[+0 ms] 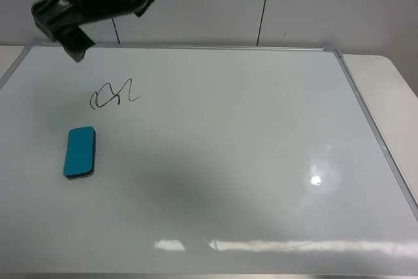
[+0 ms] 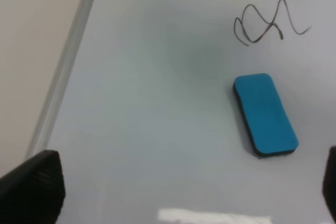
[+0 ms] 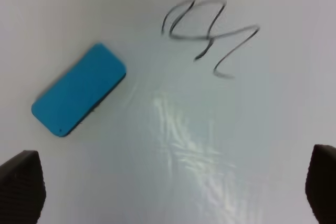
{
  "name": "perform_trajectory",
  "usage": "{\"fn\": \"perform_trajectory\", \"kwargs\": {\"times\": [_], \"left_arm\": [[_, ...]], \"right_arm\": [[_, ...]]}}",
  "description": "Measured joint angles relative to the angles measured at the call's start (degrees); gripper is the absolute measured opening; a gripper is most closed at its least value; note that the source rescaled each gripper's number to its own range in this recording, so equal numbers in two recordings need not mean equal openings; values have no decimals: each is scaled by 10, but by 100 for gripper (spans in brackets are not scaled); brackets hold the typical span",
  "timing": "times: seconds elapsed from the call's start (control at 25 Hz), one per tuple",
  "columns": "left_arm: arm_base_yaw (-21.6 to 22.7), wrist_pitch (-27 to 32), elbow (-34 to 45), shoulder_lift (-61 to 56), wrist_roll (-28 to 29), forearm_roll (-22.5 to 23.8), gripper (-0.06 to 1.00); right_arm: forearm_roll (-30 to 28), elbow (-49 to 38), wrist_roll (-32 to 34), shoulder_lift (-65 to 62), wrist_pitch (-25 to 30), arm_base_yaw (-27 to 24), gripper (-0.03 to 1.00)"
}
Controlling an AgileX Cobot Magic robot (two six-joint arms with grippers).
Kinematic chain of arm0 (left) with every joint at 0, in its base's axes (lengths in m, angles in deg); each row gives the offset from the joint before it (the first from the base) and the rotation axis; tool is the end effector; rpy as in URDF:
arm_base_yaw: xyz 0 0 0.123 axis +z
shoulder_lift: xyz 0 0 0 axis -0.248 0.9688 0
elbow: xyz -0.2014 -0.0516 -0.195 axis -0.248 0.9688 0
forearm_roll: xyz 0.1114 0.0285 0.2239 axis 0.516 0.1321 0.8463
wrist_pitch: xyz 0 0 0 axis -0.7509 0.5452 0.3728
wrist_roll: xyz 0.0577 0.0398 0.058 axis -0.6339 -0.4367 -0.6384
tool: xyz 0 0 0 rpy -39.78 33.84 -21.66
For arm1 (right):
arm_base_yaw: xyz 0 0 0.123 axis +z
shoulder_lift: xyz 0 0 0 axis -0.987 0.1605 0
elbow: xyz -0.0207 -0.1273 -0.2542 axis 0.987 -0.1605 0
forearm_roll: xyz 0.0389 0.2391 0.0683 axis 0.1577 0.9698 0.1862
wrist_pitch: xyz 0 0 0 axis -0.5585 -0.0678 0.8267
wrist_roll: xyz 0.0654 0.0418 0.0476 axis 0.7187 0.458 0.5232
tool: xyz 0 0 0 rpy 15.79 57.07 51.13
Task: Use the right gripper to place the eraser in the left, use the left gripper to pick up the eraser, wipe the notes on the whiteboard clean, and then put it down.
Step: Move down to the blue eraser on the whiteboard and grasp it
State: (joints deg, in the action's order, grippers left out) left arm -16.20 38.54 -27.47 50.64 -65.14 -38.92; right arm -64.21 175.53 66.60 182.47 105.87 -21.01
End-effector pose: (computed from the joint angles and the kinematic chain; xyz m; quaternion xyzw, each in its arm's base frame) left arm -0.0072 0.0078 0.2807 -0.0441 0.8470 0.0048 0.5298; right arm 0.2312 0.3782 0.3377 -0.4801 0.8159 0.1089 0.3031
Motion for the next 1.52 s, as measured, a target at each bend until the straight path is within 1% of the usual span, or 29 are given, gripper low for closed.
{"fn": "perform_trajectory", "kwargs": {"times": [0.16, 0.2, 0.28, 0.32, 0.36, 0.48, 0.56, 0.64, 0.84, 0.96, 1.04, 1.12, 1.28, 1.4, 1.52], "left_arm": [[0, 0, 0, 0, 0, 0, 100], [0, 0, 0, 0, 0, 0, 100], [0, 0, 0, 0, 0, 0, 100], [0, 0, 0, 0, 0, 0, 100], [0, 0, 0, 0, 0, 0, 100], [0, 0, 0, 0, 0, 0, 100], [0, 0, 0, 0, 0, 0, 100], [0, 0, 0, 0, 0, 0, 100], [0, 0, 0, 0, 0, 0, 100], [0, 0, 0, 0, 0, 0, 100], [0, 0, 0, 0, 0, 0, 100], [0, 0, 0, 0, 0, 0, 100], [0, 0, 0, 0, 0, 0, 100], [0, 0, 0, 0, 0, 0, 100], [0, 0, 0, 0, 0, 0, 100]], "right_arm": [[-28, 0, 1, -80, 14, 0, 100], [-37, 0, 1, -98, 24, 0, 100], [-56, 0, 2, -128, 58, 0, 100], [-76, 0, 2, -155, 99, 0, 100], [-81, -1, 2, -166, 114, 0, 100], [-87, -34, 2, -215, 124, 0, 100], [-87, -78, 5, -255, 124, 0, 100], [-87, -140, 15, -308, 126, 0, 100], [-83, -326, 56, -463, 120, 0, 100], [-61, -424, 84, -576, 111, -9, 100], [-39, -475, 97, -659, 109, -43, 100], [-27, -524, 99, -733, 101, -106, 100], [-18, -610, 47, -878, 85, -227, 100], [6, -680, 34, -974, 68, -289, 100], [21, -740, 34, -1063, 53, -329, 100]]}}
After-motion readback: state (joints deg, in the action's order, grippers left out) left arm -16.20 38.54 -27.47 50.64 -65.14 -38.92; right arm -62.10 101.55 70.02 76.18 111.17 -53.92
